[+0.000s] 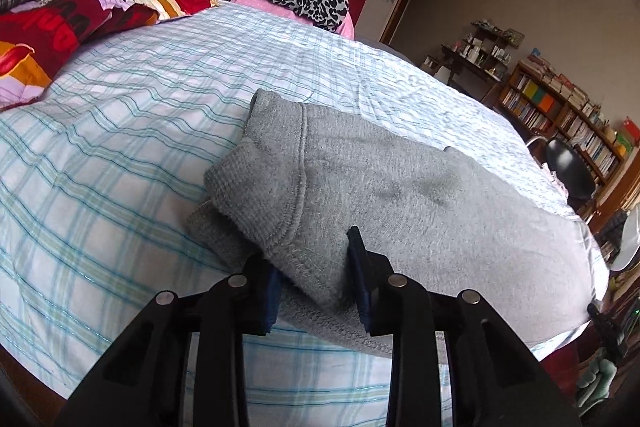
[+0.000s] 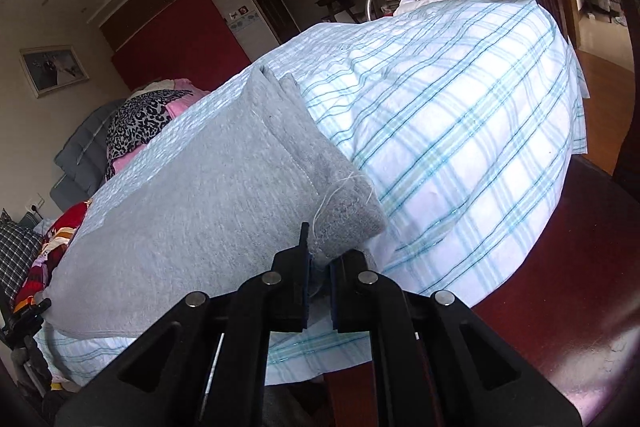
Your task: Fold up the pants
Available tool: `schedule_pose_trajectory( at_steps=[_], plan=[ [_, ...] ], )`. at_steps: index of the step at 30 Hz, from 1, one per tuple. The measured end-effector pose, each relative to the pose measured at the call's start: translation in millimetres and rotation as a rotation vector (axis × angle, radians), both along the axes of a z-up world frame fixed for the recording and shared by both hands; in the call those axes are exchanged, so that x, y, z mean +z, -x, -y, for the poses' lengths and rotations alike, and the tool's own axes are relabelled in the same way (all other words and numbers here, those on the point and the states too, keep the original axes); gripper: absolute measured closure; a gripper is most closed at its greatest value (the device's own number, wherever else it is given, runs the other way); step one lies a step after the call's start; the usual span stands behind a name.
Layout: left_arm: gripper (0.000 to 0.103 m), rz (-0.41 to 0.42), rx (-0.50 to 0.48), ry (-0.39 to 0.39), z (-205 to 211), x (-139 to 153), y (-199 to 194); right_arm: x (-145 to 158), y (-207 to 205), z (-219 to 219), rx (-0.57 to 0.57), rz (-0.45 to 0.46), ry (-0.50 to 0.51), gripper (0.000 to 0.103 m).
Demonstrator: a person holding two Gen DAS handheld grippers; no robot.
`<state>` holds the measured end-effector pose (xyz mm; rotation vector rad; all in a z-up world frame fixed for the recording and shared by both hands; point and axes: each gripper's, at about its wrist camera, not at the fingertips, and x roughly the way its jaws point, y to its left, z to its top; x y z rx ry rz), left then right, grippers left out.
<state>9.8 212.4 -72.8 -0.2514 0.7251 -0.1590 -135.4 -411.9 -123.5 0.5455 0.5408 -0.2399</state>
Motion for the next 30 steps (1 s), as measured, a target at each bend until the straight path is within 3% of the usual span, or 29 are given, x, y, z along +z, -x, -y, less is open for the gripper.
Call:
schedule_pose_trajectory(
  at_steps=[2, 5, 6, 7, 8, 12, 18, 24, 30],
  plan=[
    [0.070, 0.007, -0.004, -0.058, 5.6, 1.8, 3.2, 2.4, -0.2, -1.4, 0.015, -0.006, 0.032, 0.095],
    [0.067, 0.000, -0.009, -0.081, 7.5, 4.2, 6.0, 11.2, 4.4, 1.9, 0.012, 0.005, 0.064, 0.074],
    [0.065, -0.002, -0.008, -0.074, 6.7, 5.8, 6.8, 15.4, 7.4, 4.3, -0.012, 0.011, 0.080, 0.063],
    [0.058, 0.002, -0.004, -0.070, 6.0, 7.9, 8.4, 20.3, 12.1, 7.1, -0.036, 0.025, 0.096, 0.060],
    [0.051, 0.013, 0.005, -0.080, 7.0, 11.8, 10.5, 24.7, 14.9, 11.0, -0.055, 0.038, 0.105, 0.060],
    [0.050, 0.041, 0.020, -0.117, 7.2, 24.8, 17.7, 44.8, 11.4, 22.0, -0.082, 0.087, 0.146, 0.060],
    [0.048, 0.081, 0.022, -0.154, 16.9, 42.3, 15.4, 73.0, -37.7, 17.1, 0.023, 0.125, 0.200, 0.060],
    [0.046, 0.111, -0.016, -0.200, 39.3, 54.1, 6.7, 83.5, -102.4, 26.5, 0.121, 0.065, 0.181, 0.060],
    [0.040, 0.117, -0.031, -0.203, 49.2, 58.8, -1.7, 81.4, -160.7, 46.5, 0.181, -0.012, 0.099, 0.052]
  ],
)
